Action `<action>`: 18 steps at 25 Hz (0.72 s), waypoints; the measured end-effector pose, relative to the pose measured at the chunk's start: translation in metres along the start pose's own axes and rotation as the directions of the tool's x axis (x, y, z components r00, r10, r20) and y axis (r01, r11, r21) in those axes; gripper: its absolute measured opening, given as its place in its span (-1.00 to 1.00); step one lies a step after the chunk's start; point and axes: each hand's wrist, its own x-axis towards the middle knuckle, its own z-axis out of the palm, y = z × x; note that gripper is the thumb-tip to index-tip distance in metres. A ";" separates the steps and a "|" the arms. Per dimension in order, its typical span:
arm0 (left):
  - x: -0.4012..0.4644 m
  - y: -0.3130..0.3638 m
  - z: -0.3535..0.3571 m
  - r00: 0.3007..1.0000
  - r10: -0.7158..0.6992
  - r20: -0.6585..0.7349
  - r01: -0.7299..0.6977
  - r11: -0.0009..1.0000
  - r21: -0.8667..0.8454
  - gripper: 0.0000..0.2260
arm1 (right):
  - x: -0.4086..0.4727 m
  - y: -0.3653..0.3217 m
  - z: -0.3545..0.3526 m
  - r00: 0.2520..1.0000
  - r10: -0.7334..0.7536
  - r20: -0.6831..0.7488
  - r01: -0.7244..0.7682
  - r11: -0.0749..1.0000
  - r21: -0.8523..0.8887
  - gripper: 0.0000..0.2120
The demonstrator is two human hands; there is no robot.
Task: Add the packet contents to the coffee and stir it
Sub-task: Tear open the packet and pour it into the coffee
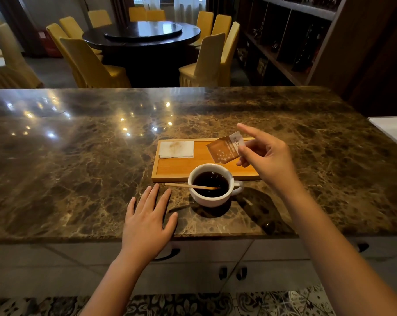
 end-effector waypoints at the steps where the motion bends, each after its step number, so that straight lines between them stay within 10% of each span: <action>1: 0.000 0.000 0.000 1.000 -0.001 0.000 0.001 1.000 0.000 -0.47 | -0.001 0.002 0.001 0.999 0.031 -0.029 -0.029 0.998 0.050 -0.61; 5: 0.000 0.000 0.000 1.000 -0.001 -0.002 0.001 1.000 0.002 -0.48 | -0.005 0.009 0.006 0.975 0.195 -0.109 -0.164 0.956 0.241 -0.90; 18: -0.001 -0.001 0.001 1.000 0.005 0.000 -0.005 1.000 0.004 -0.48 | -0.007 0.018 0.008 0.790 0.598 -0.136 -0.316 0.587 0.745 -0.91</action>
